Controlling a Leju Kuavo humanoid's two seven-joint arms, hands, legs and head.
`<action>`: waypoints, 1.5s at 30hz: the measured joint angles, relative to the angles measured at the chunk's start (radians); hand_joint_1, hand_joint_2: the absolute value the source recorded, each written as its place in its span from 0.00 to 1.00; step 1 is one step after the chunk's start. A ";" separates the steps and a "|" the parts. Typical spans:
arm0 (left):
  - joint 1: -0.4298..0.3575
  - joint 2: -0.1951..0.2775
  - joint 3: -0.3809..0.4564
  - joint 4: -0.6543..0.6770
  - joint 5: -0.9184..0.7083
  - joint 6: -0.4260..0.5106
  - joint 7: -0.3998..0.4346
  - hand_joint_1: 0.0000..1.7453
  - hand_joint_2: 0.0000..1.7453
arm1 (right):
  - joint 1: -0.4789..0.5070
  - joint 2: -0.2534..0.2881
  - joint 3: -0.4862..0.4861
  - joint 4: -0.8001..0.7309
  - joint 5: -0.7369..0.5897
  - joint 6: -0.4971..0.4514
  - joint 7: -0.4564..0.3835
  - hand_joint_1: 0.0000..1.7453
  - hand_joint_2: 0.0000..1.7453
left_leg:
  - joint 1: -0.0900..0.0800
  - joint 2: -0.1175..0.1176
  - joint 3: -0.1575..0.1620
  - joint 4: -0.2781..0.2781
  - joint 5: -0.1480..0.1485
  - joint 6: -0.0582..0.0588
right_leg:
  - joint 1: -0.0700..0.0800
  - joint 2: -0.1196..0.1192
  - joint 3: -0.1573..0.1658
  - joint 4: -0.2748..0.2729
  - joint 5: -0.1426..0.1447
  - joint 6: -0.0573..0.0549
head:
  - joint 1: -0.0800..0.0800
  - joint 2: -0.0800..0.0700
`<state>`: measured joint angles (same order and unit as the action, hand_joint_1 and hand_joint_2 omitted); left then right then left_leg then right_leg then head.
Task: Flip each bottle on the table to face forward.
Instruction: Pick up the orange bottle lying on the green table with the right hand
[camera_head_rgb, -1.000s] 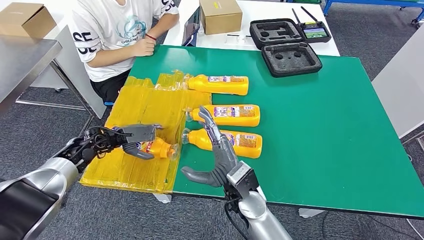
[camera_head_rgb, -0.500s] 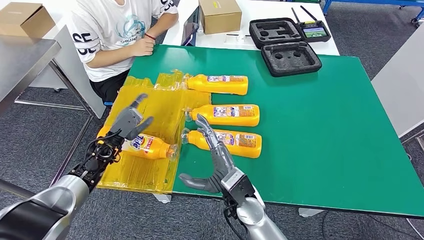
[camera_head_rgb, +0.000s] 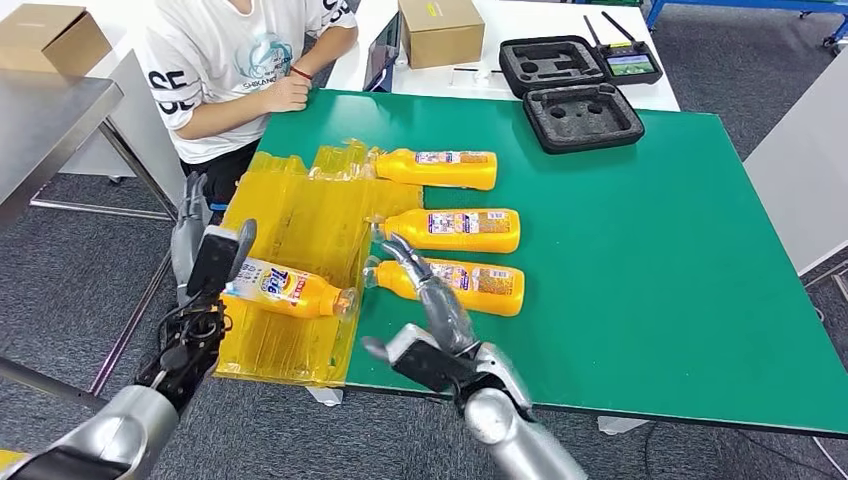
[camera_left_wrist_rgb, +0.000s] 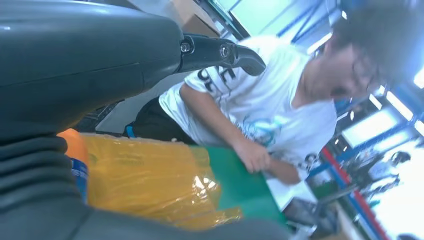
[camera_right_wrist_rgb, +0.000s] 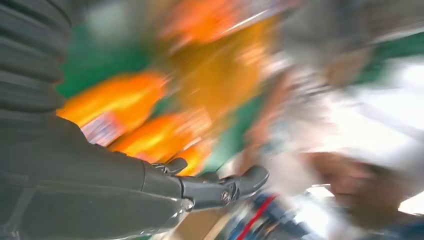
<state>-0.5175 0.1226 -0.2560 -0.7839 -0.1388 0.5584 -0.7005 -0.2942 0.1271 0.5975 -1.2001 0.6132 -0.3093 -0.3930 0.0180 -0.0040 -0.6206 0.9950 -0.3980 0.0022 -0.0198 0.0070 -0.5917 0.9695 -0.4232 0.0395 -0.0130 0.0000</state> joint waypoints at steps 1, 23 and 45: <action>0.024 0.004 0.006 -0.039 0.008 0.005 0.000 0.00 1.00 | -0.016 -0.009 -0.008 0.029 0.048 -0.021 0.037 0.00 1.00 | 0.000 0.000 0.000 0.000 0.000 0.000 | 0.000 0.000 0.000 0.000 0.000 0.000 | 0.000 0.000; 0.289 0.002 0.100 -0.389 0.090 -0.075 -0.001 0.00 1.00 | -0.228 -0.076 -0.130 0.442 0.228 -0.079 0.176 0.00 1.00 | 0.000 0.000 0.000 0.000 0.000 0.000 | 0.000 0.000 -0.001 0.000 0.000 0.000 | 0.000 0.000; 0.373 -0.030 0.150 -0.418 0.059 -0.094 0.008 0.00 1.00 | -0.333 -0.049 -0.134 0.617 0.201 0.029 0.172 0.00 1.00 | 0.000 0.000 0.000 0.000 0.000 0.000 | 0.000 0.000 -0.001 0.000 0.000 0.000 | 0.000 0.000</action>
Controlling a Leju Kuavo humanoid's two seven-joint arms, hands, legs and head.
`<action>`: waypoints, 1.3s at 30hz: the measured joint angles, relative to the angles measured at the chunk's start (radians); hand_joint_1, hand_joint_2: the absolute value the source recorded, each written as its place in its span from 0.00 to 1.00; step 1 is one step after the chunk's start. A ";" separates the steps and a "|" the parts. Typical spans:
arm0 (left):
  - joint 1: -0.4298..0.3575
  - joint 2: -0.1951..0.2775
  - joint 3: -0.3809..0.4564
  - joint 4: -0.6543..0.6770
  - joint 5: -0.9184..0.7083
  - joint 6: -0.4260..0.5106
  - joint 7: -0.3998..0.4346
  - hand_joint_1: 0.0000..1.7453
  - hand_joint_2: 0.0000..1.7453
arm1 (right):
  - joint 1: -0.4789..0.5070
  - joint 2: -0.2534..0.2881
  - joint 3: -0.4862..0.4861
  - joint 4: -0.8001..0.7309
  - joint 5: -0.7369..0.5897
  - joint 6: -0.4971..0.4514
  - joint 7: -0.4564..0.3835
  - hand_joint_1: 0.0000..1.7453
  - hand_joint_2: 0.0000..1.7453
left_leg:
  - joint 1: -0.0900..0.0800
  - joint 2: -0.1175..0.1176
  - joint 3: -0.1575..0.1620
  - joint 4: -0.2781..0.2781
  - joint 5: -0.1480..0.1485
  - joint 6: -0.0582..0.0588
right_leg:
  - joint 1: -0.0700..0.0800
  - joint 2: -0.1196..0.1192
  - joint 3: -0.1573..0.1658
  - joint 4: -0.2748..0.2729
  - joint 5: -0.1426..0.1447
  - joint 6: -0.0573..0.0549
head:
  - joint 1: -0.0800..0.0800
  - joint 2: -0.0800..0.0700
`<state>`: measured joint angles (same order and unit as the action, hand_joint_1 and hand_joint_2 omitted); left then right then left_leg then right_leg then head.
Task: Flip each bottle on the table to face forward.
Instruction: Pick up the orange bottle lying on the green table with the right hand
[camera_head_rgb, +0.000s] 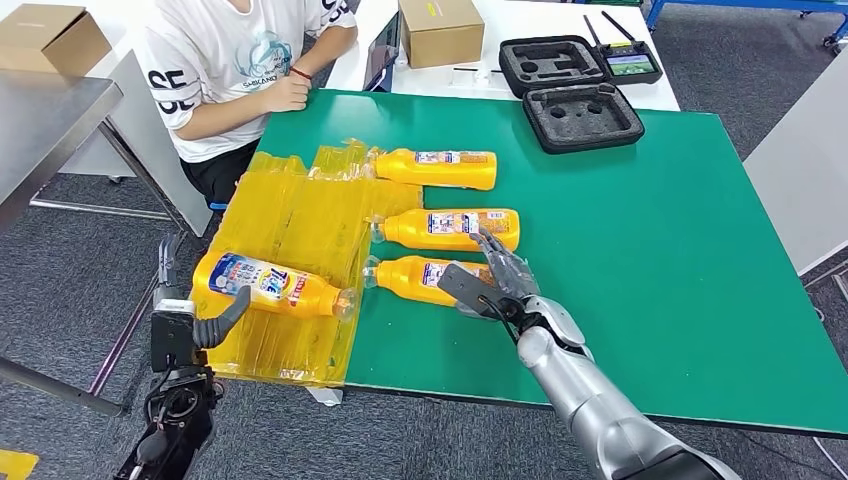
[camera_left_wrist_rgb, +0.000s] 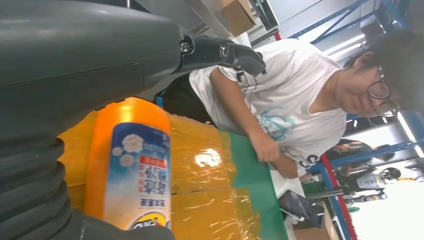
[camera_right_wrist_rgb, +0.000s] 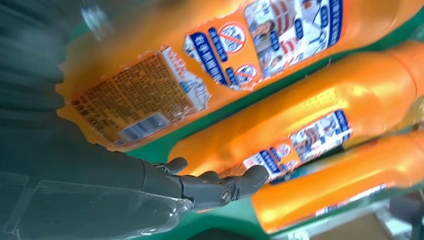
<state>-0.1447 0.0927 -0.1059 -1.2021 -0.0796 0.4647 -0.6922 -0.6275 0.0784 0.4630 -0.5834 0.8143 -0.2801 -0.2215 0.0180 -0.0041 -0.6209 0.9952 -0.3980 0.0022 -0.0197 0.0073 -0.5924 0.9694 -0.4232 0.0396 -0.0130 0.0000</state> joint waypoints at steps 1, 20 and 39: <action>0.002 -0.003 0.002 0.001 -0.003 0.003 0.000 0.00 1.00 | -0.005 0.003 0.000 0.007 -0.002 0.005 0.000 0.00 1.00 | 0.000 0.000 0.000 0.000 0.000 0.000 | 0.000 0.000 0.000 0.000 0.000 0.000 | 0.000 0.000; -0.032 -0.019 0.019 0.096 0.036 -0.002 0.000 0.00 1.00 | -0.099 0.018 0.022 0.112 -0.021 0.260 0.104 0.77 1.00 | 0.000 0.001 0.006 0.000 0.000 0.000 | 0.000 0.000 0.004 0.000 0.000 0.000 | 0.000 0.000; -0.127 -0.043 0.008 0.214 0.060 -0.022 0.013 0.00 1.00 | -0.128 -0.016 0.091 0.135 0.010 0.402 0.175 1.00 1.00 | 0.000 0.001 0.018 0.000 -0.001 -0.001 | 0.000 0.000 0.015 -0.001 -0.001 0.000 | 0.000 0.000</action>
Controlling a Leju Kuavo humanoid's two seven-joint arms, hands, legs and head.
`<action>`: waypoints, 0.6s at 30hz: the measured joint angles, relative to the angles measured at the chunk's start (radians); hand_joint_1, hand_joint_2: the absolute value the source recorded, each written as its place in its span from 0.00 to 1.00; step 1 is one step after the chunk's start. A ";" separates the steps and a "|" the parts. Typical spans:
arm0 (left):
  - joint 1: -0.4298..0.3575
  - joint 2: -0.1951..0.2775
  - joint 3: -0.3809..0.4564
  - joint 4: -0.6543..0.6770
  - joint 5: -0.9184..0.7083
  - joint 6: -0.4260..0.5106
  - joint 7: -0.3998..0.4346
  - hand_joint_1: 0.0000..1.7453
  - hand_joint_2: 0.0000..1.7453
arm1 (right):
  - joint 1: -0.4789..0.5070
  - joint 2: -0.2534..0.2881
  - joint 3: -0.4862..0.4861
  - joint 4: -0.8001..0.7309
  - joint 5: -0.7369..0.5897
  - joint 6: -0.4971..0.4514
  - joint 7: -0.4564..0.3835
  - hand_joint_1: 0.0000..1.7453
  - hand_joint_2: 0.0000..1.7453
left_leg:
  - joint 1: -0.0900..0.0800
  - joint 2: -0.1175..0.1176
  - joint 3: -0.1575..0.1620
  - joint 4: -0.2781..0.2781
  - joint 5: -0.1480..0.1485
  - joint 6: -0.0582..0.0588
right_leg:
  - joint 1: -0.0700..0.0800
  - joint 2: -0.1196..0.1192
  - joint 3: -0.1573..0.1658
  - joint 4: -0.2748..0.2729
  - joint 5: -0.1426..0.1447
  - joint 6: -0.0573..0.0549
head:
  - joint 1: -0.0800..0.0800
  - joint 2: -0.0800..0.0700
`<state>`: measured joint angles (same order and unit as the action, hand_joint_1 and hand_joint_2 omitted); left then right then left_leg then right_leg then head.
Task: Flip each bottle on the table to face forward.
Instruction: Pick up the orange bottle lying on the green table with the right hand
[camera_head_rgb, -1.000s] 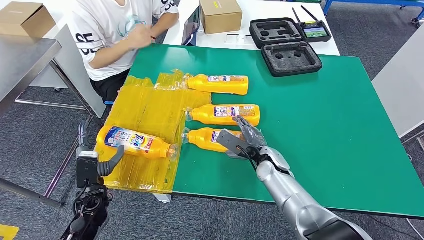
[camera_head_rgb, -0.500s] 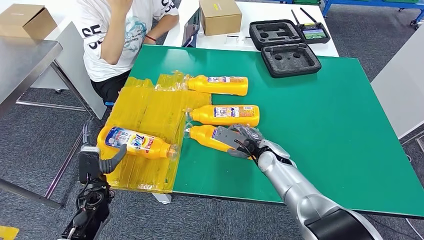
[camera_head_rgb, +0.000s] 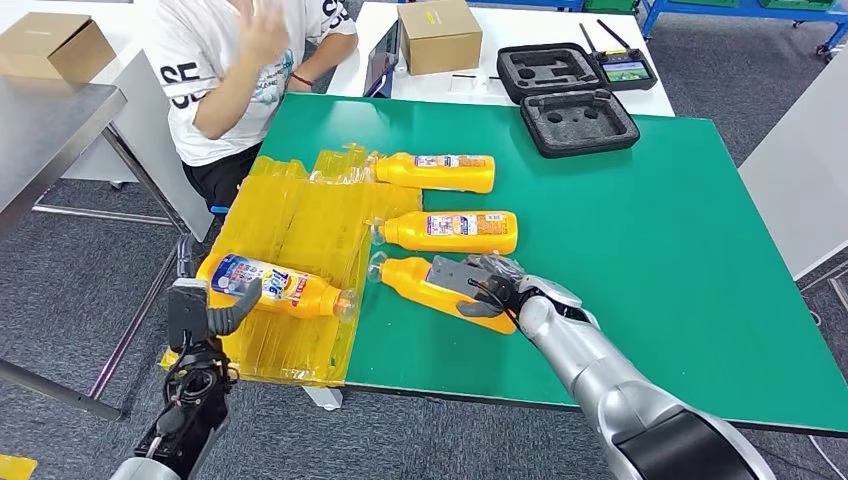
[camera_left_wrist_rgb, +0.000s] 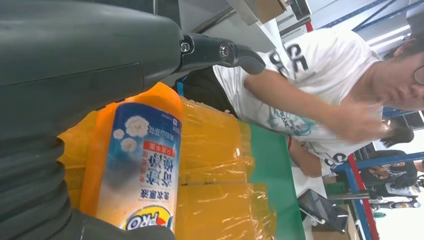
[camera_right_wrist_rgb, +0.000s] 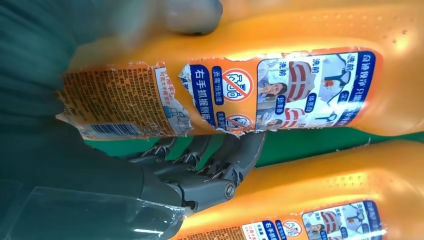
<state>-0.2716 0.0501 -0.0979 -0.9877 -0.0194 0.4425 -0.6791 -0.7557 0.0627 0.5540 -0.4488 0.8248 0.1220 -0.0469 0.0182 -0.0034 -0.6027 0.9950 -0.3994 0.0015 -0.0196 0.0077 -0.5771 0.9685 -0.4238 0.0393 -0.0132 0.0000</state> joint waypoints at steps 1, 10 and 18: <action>-0.003 -0.001 -0.002 0.004 0.001 -0.001 0.000 0.00 1.00 | 0.000 -0.002 0.002 0.000 -0.002 0.002 -0.005 1.00 1.00 | 0.000 0.000 0.000 0.000 0.000 0.000 | 0.000 0.000 0.000 0.000 0.000 0.000 | 0.000 0.000; -0.016 -0.004 -0.012 0.031 0.020 -0.011 -0.014 0.00 1.00 | 0.031 -0.008 -0.019 -0.008 -0.166 -0.023 -0.243 1.00 1.00 | 0.000 0.001 0.000 0.000 0.000 0.000 | 0.000 0.002 0.001 0.000 0.000 0.000 | 0.000 0.000; 0.029 -0.004 -0.006 0.008 0.044 -0.013 -0.020 0.00 1.00 | 0.108 0.014 -0.092 -0.104 -0.357 -0.131 -0.413 1.00 1.00 | 0.001 0.000 -0.008 0.000 0.001 0.000 | 0.001 0.002 -0.005 0.001 0.000 0.000 | 0.000 0.000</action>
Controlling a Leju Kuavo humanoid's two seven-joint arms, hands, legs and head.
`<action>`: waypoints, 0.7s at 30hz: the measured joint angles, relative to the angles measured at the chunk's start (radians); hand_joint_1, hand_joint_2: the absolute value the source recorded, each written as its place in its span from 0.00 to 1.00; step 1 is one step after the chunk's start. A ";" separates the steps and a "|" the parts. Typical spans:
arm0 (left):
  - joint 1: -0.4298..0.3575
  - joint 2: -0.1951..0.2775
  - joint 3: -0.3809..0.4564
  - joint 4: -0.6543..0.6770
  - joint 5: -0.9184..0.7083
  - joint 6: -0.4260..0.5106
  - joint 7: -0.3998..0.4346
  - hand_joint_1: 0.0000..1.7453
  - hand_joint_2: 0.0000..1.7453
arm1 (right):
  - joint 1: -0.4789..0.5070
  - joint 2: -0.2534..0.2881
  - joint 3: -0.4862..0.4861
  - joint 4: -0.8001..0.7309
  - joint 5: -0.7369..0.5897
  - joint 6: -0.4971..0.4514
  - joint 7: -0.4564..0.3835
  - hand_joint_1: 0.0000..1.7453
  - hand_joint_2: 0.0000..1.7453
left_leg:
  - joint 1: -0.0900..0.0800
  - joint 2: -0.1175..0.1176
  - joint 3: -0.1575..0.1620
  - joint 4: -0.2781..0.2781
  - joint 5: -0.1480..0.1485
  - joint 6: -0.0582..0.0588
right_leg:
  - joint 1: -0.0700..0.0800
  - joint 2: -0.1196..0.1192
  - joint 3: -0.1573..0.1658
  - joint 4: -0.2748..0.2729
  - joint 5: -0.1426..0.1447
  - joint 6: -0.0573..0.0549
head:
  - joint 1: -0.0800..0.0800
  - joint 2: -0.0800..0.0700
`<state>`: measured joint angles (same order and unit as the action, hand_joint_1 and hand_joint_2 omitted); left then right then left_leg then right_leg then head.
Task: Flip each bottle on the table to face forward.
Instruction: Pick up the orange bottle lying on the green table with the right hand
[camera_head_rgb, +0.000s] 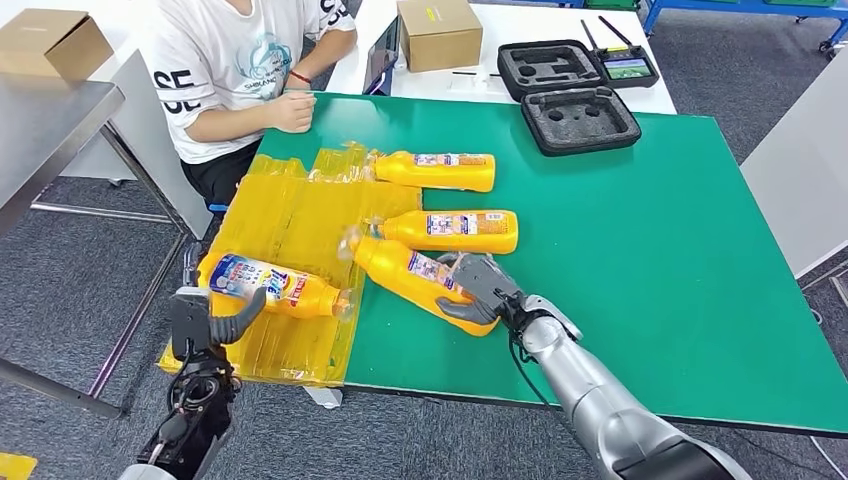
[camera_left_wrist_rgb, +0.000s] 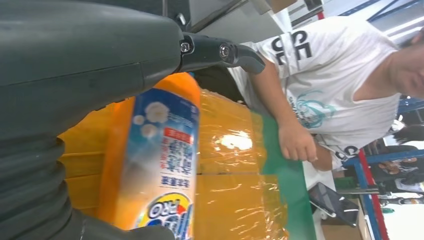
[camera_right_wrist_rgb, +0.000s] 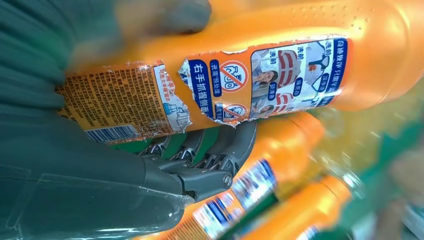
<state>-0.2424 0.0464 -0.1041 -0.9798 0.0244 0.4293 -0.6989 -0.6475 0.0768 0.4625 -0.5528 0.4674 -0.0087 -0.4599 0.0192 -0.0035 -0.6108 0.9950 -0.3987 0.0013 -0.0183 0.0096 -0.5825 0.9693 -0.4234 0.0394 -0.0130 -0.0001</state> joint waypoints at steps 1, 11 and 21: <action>0.007 0.000 0.003 -0.005 0.007 0.000 -0.001 0.00 1.00 | 0.009 0.003 -0.007 -0.015 -0.015 -0.014 -0.019 1.00 1.00 | 0.000 0.000 -0.001 0.000 0.000 0.000 | 0.000 0.000 -0.001 0.000 0.000 0.000 | 0.000 0.000; 0.095 0.001 0.024 -0.117 0.054 -0.008 -0.002 0.00 1.00 | 0.054 0.035 -0.024 -0.132 -0.084 -0.120 -0.109 1.00 1.00 | 0.000 0.000 -0.008 0.000 0.000 0.000 | 0.000 0.000 -0.008 0.000 0.000 0.000 | 0.000 0.000; 0.139 -0.003 0.025 -0.211 0.119 -0.098 0.017 0.00 1.00 | 0.073 0.043 -0.024 -0.181 -0.110 -0.158 -0.134 1.00 1.00 | 0.000 0.000 -0.008 0.000 0.000 0.000 | 0.000 0.000 -0.008 0.000 0.000 0.000 | 0.000 0.000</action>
<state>-0.1033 0.0437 -0.0793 -1.1911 0.1438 0.3316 -0.6815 -0.5742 0.1195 0.4383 -0.7338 0.3570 -0.1663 -0.5937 0.0192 -0.0035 -0.6187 0.9951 -0.3988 0.0013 -0.0183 0.0093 -0.5909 0.9693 -0.4234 0.0394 -0.0130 0.0000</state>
